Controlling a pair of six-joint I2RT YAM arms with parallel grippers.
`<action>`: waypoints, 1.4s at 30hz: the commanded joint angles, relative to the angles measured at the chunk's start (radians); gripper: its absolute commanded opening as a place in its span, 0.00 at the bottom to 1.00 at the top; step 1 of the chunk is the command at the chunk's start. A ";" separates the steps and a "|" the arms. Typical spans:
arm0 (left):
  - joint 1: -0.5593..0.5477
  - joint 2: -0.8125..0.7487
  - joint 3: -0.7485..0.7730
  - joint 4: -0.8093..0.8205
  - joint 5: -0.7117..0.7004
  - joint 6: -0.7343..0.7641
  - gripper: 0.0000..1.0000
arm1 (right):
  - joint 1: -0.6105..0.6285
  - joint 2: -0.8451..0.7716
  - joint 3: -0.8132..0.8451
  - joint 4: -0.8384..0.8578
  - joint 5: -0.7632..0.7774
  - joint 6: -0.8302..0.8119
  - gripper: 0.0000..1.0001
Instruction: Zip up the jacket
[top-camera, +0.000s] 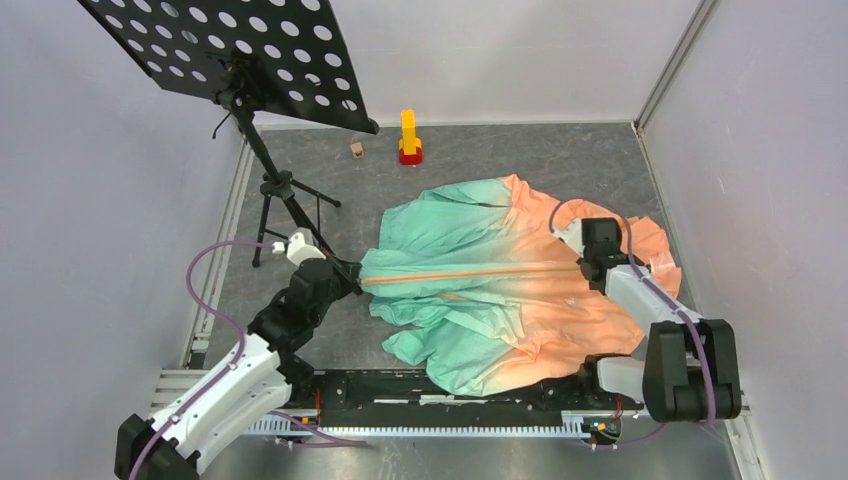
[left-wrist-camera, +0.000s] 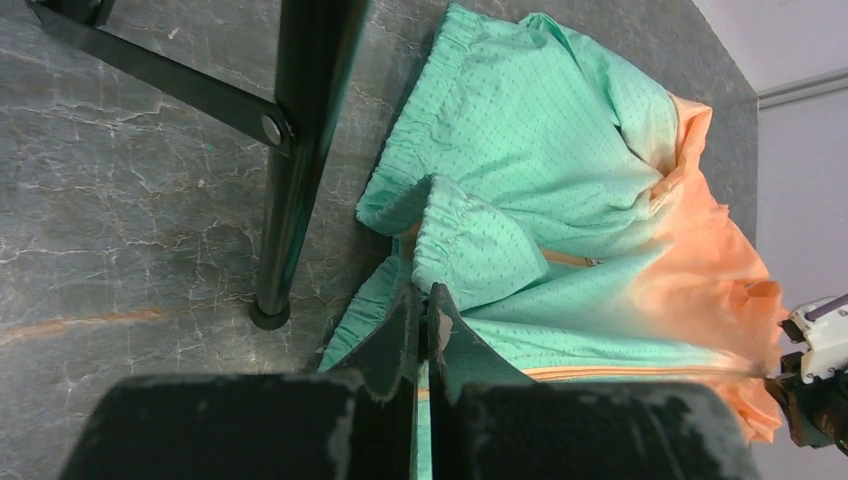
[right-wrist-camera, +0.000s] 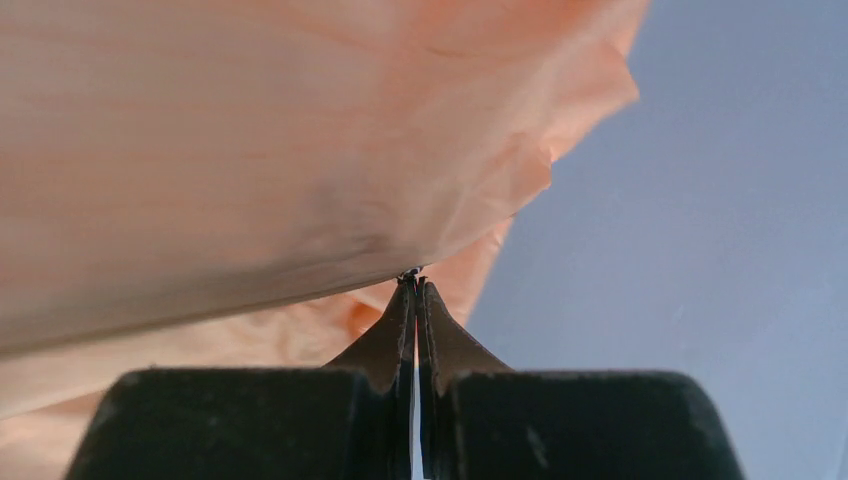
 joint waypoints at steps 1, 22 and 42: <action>-0.007 -0.018 -0.004 -0.032 -0.163 -0.014 0.02 | -0.151 0.050 -0.009 0.156 0.207 -0.167 0.00; -0.010 0.019 0.013 -0.066 -0.163 0.006 0.02 | -0.218 0.122 0.065 0.474 0.271 0.055 0.62; -0.009 -0.236 0.397 -0.415 0.019 0.030 1.00 | 0.152 -0.499 0.362 0.077 -0.556 0.921 0.98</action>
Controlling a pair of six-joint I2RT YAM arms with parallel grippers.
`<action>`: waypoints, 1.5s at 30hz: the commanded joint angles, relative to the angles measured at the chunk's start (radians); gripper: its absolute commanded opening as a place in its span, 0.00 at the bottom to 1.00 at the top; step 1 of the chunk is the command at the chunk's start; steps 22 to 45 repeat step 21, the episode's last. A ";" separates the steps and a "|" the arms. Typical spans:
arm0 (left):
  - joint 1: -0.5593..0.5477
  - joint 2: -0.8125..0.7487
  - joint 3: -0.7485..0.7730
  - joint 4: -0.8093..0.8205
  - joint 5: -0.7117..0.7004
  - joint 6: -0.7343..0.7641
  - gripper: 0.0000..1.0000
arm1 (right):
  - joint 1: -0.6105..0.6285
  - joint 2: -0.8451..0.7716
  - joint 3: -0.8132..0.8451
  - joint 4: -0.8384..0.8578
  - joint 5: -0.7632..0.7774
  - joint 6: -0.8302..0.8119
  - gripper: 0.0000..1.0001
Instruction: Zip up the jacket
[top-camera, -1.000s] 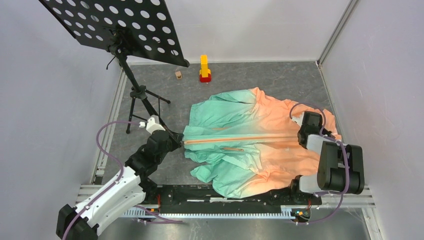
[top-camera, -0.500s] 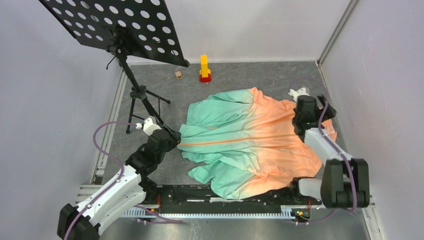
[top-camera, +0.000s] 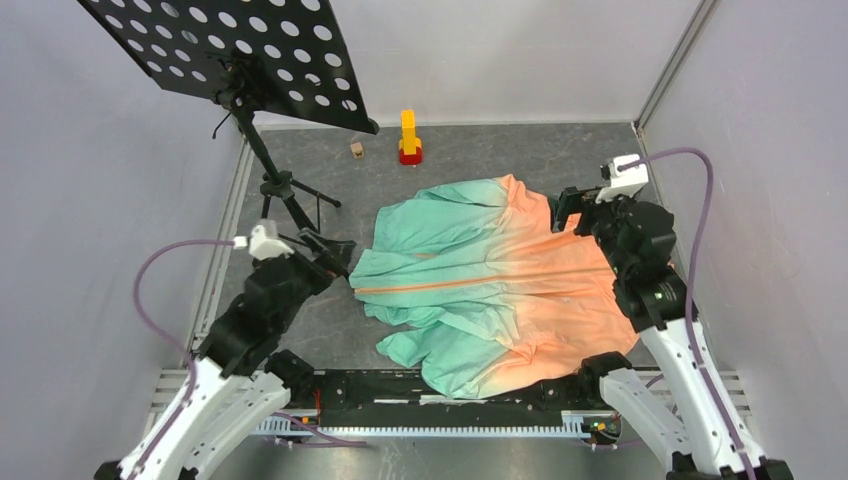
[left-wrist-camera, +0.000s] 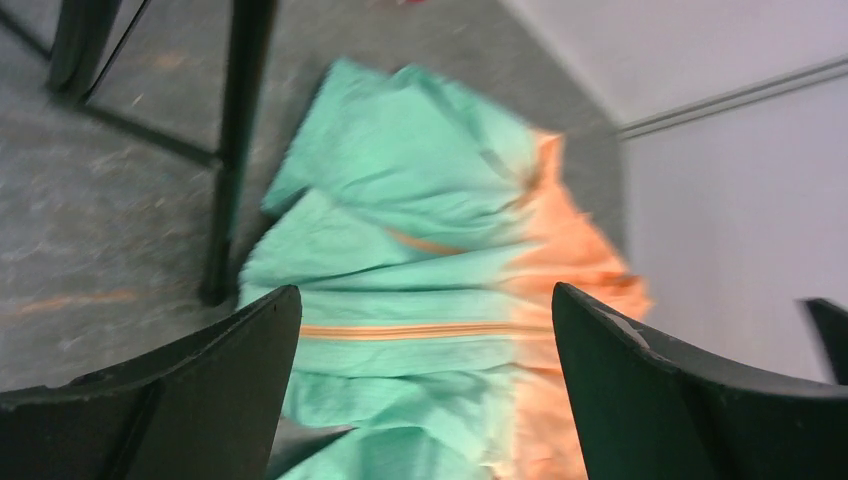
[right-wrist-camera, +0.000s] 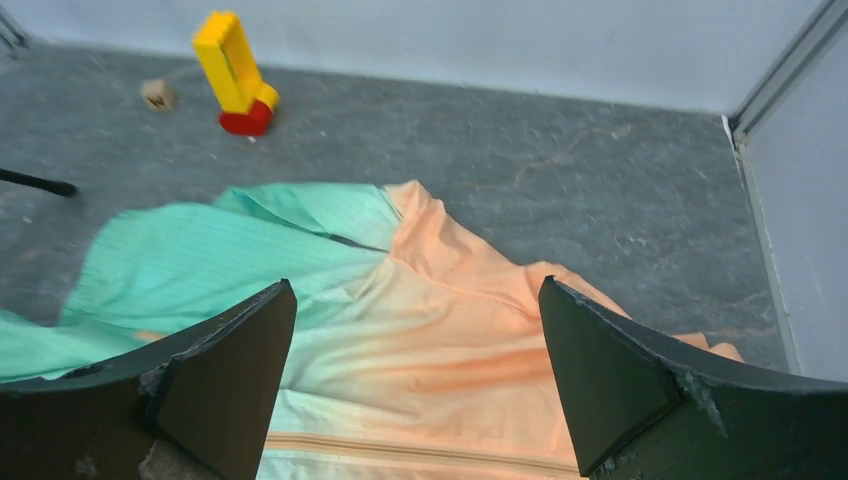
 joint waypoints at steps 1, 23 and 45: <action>0.003 -0.115 0.166 -0.053 0.040 0.089 1.00 | -0.003 -0.055 0.105 -0.011 -0.057 0.077 0.98; 0.003 -0.022 0.714 0.155 0.318 0.693 1.00 | -0.003 -0.494 0.091 0.293 0.055 -0.019 0.98; 0.003 -0.022 0.714 0.155 0.318 0.693 1.00 | -0.003 -0.494 0.091 0.293 0.055 -0.019 0.98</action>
